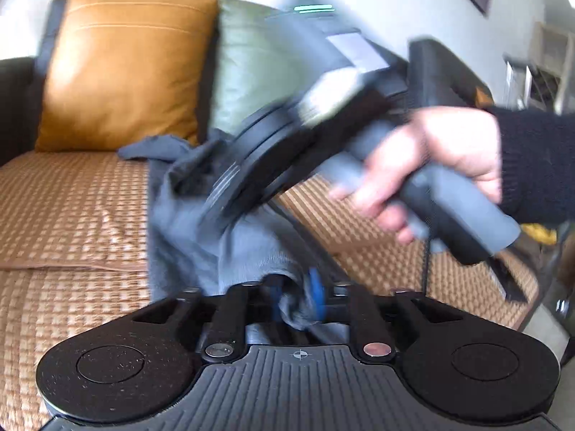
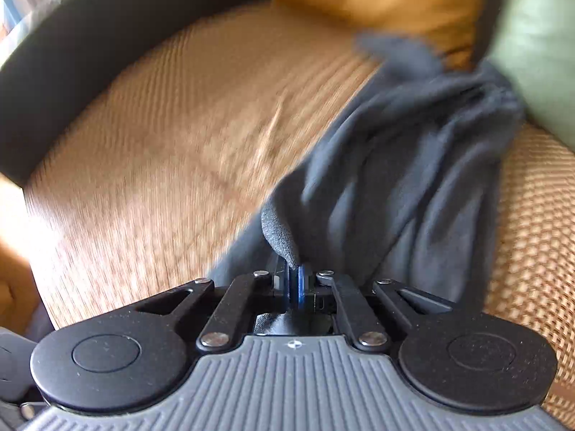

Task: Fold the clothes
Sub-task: 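Grasp the shirt hem with the left gripper while the right gripper grasps and lifts it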

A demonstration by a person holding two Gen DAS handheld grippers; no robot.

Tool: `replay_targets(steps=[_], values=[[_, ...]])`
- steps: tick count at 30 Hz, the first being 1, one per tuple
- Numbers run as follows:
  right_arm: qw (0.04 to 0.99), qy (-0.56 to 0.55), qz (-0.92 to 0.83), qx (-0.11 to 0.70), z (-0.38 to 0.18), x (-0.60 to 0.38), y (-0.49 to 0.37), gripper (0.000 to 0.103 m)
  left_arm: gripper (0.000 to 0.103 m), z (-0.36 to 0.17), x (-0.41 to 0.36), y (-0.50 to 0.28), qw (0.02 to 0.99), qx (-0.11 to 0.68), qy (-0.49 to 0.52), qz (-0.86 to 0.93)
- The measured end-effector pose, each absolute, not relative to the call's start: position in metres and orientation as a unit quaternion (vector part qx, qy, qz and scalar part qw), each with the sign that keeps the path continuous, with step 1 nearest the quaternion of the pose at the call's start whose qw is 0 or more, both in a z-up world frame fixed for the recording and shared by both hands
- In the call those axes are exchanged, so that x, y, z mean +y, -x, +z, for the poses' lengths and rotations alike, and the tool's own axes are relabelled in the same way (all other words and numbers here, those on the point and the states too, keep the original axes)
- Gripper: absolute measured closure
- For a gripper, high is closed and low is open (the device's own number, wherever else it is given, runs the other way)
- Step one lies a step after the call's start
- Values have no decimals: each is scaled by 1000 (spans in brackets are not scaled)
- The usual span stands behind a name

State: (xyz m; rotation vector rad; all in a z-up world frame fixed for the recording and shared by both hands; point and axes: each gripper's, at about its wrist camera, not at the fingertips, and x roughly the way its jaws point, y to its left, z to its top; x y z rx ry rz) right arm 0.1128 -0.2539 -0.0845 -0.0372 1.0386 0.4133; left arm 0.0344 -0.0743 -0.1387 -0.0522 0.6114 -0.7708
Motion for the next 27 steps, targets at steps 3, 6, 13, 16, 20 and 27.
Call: replay_targets(steps=[3, 6, 13, 16, 20, 27], values=[[881, -64, 168, 438, -43, -306, -110, 98, 48, -128, -53, -39, 887, 291, 46, -355], [895, -149, 141, 395, -12, -366, -96, 98, 48, -119, -36, -48, 899, 287, 43, -329], [904, -235, 76, 349, 5, -470, -43, 98, 44, -99, -30, -117, 908, 308, 46, -280], [899, -256, 65, 350, -6, -493, -34, 98, 43, -94, -50, -164, 907, 325, 37, -267], [895, -273, 76, 345, -20, -506, -28, 98, 41, -94, -82, -230, 903, 351, 22, -246], [883, -319, 96, 330, -49, -532, -15, 98, 37, -106, -139, -328, 888, 408, 10, -211]])
